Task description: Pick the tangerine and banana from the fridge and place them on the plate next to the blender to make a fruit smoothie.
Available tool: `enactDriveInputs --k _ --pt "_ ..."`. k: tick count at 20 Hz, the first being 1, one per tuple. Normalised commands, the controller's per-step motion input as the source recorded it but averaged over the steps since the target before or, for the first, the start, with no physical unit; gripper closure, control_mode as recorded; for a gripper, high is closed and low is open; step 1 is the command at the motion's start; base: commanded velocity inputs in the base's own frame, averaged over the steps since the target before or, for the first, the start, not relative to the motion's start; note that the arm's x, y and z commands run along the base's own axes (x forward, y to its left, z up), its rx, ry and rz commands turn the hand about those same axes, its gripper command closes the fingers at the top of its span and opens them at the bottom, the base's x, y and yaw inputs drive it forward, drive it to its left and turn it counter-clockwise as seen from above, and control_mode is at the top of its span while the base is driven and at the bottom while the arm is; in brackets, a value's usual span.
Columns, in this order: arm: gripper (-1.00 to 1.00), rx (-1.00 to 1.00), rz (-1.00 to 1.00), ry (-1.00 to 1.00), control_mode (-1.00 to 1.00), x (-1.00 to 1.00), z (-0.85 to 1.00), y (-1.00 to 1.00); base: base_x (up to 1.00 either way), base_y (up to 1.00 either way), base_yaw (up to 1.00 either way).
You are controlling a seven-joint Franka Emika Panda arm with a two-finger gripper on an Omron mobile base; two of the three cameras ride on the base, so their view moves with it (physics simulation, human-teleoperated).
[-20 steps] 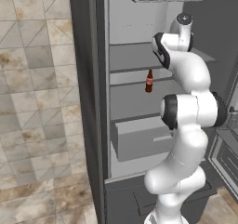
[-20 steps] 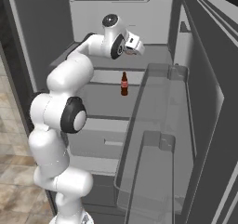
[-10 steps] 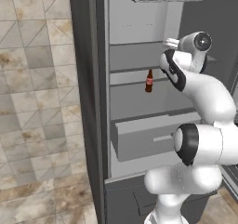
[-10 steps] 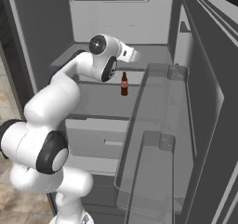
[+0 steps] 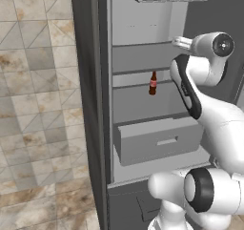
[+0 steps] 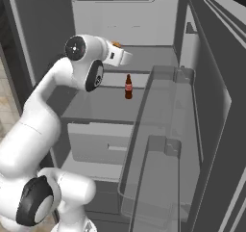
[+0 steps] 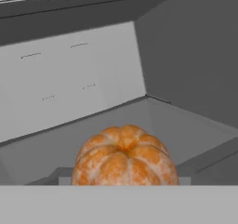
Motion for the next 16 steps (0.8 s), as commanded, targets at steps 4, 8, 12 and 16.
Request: enactDriveInputs --k 4,8,12,16 --pt "1.0 0.0 0.06 0.16 -1.0 -1.0 0.12 0.58 0.0 0.0 0.0" --pt "1.0 0.0 0.14 0.23 -1.0 -1.0 -0.22 0.64 0.0 0.0 0.0" --pt "1.0 0.0 0.19 0.28 -1.0 -1.0 -0.62 0.51 0.0 0.0 0.0" --pt "1.0 -0.02 0.15 0.42 -1.0 -1.0 -0.95 0.64 0.0 0.0 0.0"
